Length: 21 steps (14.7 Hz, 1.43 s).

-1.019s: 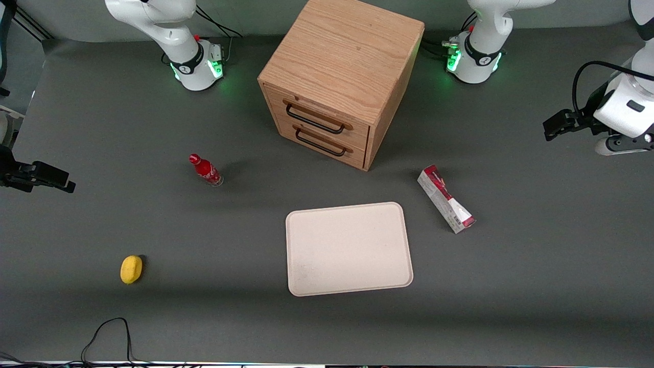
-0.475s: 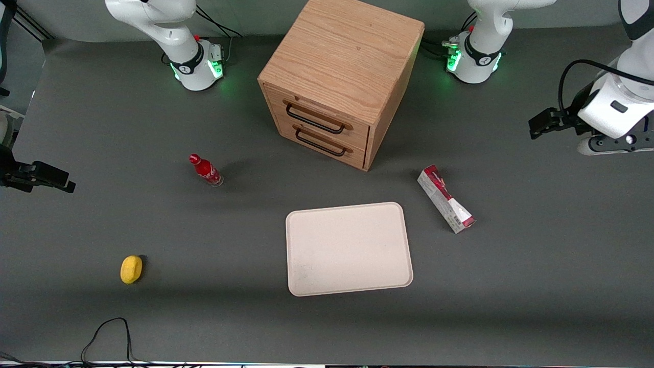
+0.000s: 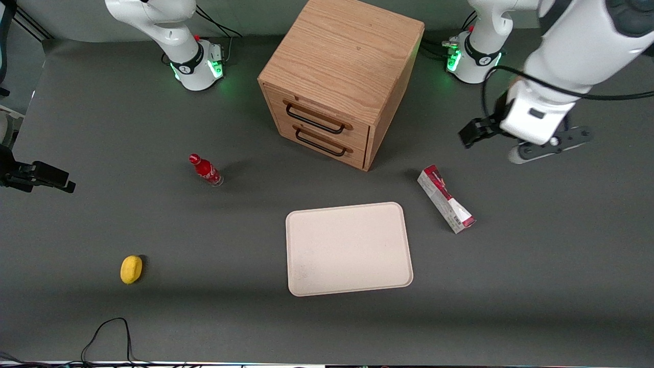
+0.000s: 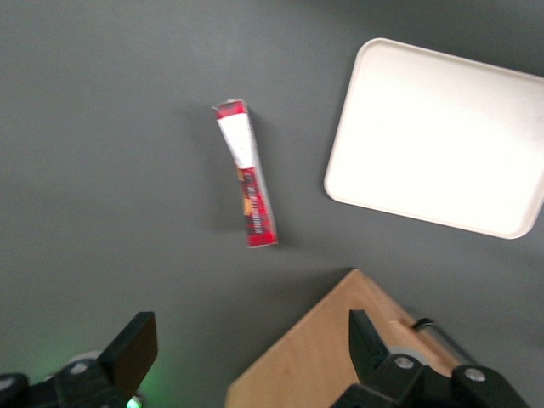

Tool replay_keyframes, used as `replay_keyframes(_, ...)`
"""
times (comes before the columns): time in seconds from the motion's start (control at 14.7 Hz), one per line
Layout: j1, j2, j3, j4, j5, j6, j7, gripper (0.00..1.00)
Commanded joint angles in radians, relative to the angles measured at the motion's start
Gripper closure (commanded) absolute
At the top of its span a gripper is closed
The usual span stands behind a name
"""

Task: Place red cookie box on tray
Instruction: 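Move the left gripper toward the red plaid cookie box, then lower the open left gripper over the cookie box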

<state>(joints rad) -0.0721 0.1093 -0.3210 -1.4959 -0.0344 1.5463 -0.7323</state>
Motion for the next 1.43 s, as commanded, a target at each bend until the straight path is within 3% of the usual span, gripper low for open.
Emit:
replay_keyframes(0.0,-0.002,0.085,-0.01,0.102,0.008,-0.044,-0.064,0.0)
replay_keyframes(0.34,0.012,0.086,-0.007,-0.045,0.05,0.018,-0.061,0.0)
replay_keyframes(0.88,0.021,0.105,0.023,-0.449,0.079,0.438,-0.061,0.0)
replay_keyframes(1.36,0.026,0.249,0.048,-0.532,0.091,0.61,-0.062,0.0)
